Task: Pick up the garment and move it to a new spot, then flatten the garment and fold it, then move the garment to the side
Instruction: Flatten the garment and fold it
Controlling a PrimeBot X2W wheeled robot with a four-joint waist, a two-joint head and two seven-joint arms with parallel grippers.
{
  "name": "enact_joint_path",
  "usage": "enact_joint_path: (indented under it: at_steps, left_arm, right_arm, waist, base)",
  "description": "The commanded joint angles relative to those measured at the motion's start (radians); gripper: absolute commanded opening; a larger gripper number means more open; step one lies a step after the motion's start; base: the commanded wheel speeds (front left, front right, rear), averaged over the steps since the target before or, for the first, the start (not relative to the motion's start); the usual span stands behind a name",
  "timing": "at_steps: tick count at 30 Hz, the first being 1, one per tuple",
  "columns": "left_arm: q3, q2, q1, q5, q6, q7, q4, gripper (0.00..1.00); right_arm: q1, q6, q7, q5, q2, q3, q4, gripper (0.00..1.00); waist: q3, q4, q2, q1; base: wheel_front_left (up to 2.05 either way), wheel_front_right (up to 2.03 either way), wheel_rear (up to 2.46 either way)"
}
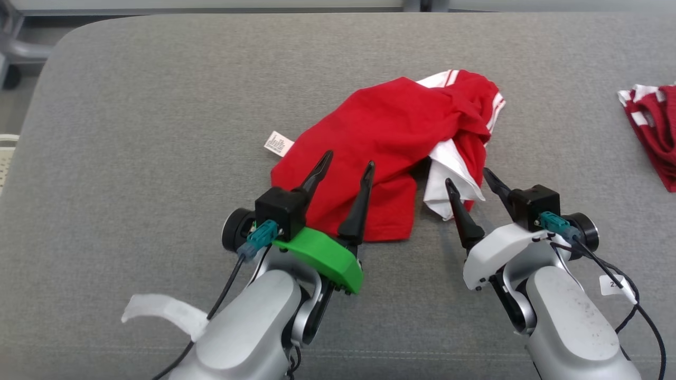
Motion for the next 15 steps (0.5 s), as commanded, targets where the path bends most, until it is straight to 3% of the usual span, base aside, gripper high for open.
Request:
enact_joint_path:
  at_steps: [1,4,6,8,9,10,15]
  left_arm:
    - [0.007,0.009,0.023,0.007,0.004,-0.002,-0.006,1.0]
    - [0.042,0.023,0.08,0.023,0.014,-0.002,-0.054,1.0]
    - [0.071,0.031,0.116,0.033,0.022,-0.002,-0.083,1.0]
    - [0.103,0.039,0.153,0.04,0.031,-0.002,-0.111,1.0]
    - [0.118,0.042,0.169,0.044,0.034,-0.002,-0.124,1.0]
    - [0.134,0.046,0.184,0.049,0.037,-0.002,-0.136,1.0]
    - [0.193,0.054,0.245,0.068,0.037,-0.002,-0.178,1.0]
  right_arm:
    - [-0.009,-0.001,0.0,-0.008,-0.003,-0.003,0.007,1.0]
    - [-0.034,-0.001,0.003,-0.024,-0.019,-0.019,0.055,1.0]
    - [-0.05,-0.001,0.003,-0.029,-0.03,-0.018,0.088,0.45]
    - [-0.065,-0.001,0.001,-0.036,-0.042,-0.016,0.118,0.25]
    - [-0.074,-0.001,0.002,-0.046,-0.054,-0.016,0.133,0.07]
    - [-0.082,-0.001,0.0,-0.053,-0.063,-0.014,0.145,0.0]
    - [-0.118,-0.001,0.009,-0.081,-0.135,-0.001,0.183,0.0]
  waist:
    - [-0.022,0.07,0.0,0.0]
    - [-0.023,0.093,0.0,0.0]
    - [-0.025,0.103,0.0,0.0]
    - [-0.027,0.109,0.0,0.0]
    - [-0.029,0.111,0.0,0.0]
    - [-0.03,0.111,0.0,0.0]
    - [-0.038,0.093,0.0,0.0]
  base:
    - [0.0,0.0,0.0]
    - [0.0,0.0,0.0]
    - [0.0,0.0,0.0]
    - [0.0,0.0,0.0]
    - [0.0,0.0,0.0]
    - [0.0,0.0,0.0]
    - [0.0,0.0,0.0]
